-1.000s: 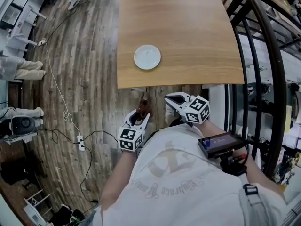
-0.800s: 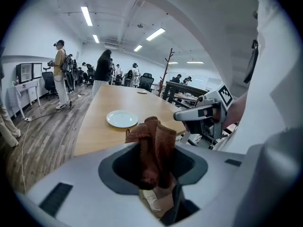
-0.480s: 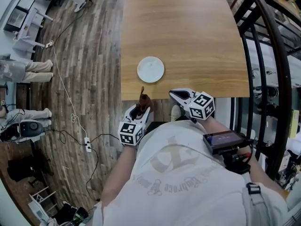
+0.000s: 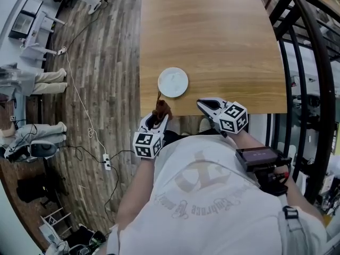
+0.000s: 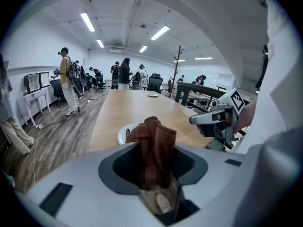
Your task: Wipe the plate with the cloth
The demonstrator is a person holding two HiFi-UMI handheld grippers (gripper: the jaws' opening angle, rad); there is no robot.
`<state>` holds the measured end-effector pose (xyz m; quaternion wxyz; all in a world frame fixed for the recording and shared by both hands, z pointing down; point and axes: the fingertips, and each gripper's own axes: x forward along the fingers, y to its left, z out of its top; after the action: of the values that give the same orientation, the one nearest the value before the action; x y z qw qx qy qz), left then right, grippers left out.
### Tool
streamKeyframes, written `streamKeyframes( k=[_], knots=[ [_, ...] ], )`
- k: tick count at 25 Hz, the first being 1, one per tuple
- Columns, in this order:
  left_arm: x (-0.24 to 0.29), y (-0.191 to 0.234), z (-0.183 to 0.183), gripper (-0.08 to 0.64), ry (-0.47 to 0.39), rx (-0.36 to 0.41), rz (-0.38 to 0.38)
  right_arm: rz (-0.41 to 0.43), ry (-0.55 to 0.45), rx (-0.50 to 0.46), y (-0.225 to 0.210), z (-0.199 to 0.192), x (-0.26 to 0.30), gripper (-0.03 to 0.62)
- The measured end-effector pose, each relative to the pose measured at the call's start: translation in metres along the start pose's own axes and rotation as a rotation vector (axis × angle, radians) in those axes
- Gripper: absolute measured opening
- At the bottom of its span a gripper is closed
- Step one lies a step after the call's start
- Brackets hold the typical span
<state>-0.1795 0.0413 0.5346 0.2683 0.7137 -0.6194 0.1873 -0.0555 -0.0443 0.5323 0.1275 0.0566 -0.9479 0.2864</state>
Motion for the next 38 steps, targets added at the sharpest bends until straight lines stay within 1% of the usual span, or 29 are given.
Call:
streamKeyframes(
  k=[7,10,12,16,18,26,31,33,35,37,38],
  knots=[
    [0.003,0.007,0.01,0.169,0.012,0.02,0.013,-0.042,-0.04,0.029,-0.017,0.012,-0.005,0.014],
    [0.005,0.015,0.012,0.169,0.017,0.019,0.02,-0.05,-0.051,0.039,-0.017,0.012,-0.001,0.014],
    [0.007,0.021,0.012,0.169,0.012,-0.008,0.027,-0.05,-0.049,0.045,-0.016,0.009,0.001,0.014],
    [0.015,0.039,0.017,0.169,-0.016,-0.122,0.04,-0.05,-0.038,0.045,-0.016,0.007,0.005,0.014],
    [0.021,0.046,0.019,0.169,-0.01,-0.132,0.035,-0.059,-0.04,0.05,-0.018,0.009,0.007,0.014],
    [0.06,0.072,0.021,0.169,0.081,-0.055,-0.008,-0.095,-0.064,0.081,-0.038,0.018,0.019,0.014],
    [0.097,0.09,0.031,0.169,0.126,-0.027,-0.013,-0.112,-0.069,0.099,-0.05,0.017,0.017,0.014],
    [0.109,0.094,0.037,0.169,0.143,0.005,-0.023,-0.124,-0.069,0.109,-0.05,0.015,0.014,0.014],
    [0.123,0.098,0.043,0.169,0.165,0.063,-0.029,-0.141,-0.071,0.121,-0.053,0.013,0.012,0.014],
    [0.138,0.104,0.05,0.169,0.186,0.11,-0.022,-0.156,-0.068,0.132,-0.056,0.01,0.009,0.014],
    [0.145,0.108,0.053,0.169,0.196,0.118,-0.017,-0.163,-0.065,0.139,-0.057,0.009,0.008,0.014]
  ],
)
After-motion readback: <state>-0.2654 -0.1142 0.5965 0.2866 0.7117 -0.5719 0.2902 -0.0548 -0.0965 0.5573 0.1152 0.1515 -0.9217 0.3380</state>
